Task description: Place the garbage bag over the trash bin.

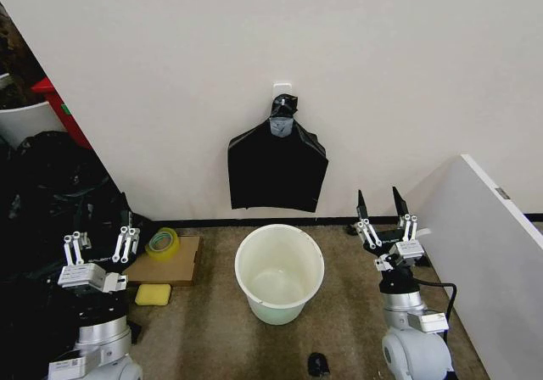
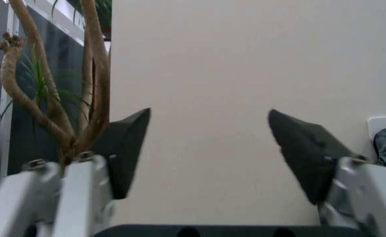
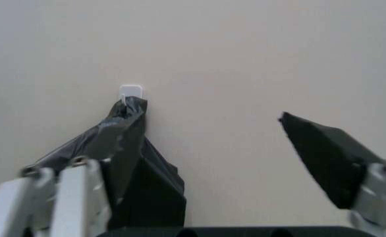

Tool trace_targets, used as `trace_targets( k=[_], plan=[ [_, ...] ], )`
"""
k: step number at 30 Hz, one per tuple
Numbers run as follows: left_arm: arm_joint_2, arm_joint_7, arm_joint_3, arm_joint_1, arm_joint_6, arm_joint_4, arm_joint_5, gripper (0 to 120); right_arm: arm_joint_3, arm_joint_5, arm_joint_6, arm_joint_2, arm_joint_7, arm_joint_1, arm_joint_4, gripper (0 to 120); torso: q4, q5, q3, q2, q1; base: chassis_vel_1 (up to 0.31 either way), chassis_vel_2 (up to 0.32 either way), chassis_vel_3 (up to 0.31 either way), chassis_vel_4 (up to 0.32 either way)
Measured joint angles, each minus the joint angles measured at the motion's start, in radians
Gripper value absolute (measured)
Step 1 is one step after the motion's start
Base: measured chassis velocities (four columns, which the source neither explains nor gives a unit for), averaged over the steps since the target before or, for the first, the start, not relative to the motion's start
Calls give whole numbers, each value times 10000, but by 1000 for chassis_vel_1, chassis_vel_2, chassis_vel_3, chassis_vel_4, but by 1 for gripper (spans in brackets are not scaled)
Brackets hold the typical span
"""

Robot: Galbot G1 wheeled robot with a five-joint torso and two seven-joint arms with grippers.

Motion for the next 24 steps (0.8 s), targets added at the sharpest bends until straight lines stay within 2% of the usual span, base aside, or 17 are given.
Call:
trace_targets(
  k=[2,3,4,6,24],
  plan=[
    [4,-47,-16,17,3,-3,25,88,-6,-5,13,-6,-10,3,0,92,0,0,0,0,0,0,0,0,0],
    [4,-47,-16,17,3,-3,25,88,-6,-5,13,-6,-10,3,0,92,0,0,0,0,0,0,0,0,0],
    [5,-87,-26,26,4,-4,59,94,-11,-11,21,-6,-15,9,-7,98,0,0,0,0,0,0,0,0,0],
    [2,-122,-38,32,4,1,105,99,-25,-22,28,0,-25,14,-20,100,0,0,0,0,0,0,0,0,0],
    [-72,-175,-9,-5,-11,164,278,100,20,-120,157,5,-118,6,-110,100,0,0,0,0,0,0,0,0,0]
  ],
)
